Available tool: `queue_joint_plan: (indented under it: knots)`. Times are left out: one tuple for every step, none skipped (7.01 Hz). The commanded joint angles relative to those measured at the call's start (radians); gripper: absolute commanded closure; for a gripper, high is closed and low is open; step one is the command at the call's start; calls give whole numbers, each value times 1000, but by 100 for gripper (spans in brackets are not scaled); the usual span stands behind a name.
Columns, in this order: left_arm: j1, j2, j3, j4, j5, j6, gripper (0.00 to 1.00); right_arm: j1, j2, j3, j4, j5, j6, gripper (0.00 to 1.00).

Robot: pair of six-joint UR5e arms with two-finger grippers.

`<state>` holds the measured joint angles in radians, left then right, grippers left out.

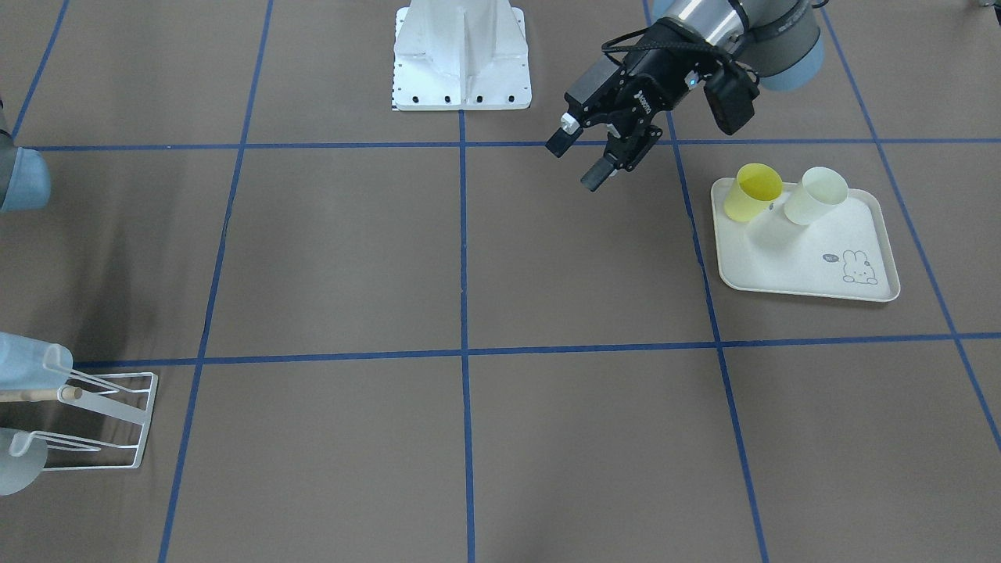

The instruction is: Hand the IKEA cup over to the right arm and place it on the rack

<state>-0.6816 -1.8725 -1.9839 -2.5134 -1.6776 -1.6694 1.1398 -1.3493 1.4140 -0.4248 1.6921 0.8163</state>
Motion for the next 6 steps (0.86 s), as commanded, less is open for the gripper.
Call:
queue_joint_plan:
  knots:
    - [-129, 108, -32, 41, -193, 190, 0, 76, 4, 127, -155, 204, 3, 0]
    - [-201, 177, -32, 41, -290, 321, 0, 90, 10, 232, -293, 257, 4, 0]
    - [-254, 266, -29, 42, -347, 465, 0, 89, 25, 316, -393, 261, 65, 0]
    - [-300, 341, -23, 54, -416, 620, 0, 49, 68, 333, -397, 294, 208, 0]
    - [-324, 401, -21, 102, -468, 757, 0, 7, 99, 335, -390, 305, 309, 0]
    - [-334, 468, -18, 143, -485, 902, 0, -79, 139, 351, -390, 296, 458, 0]
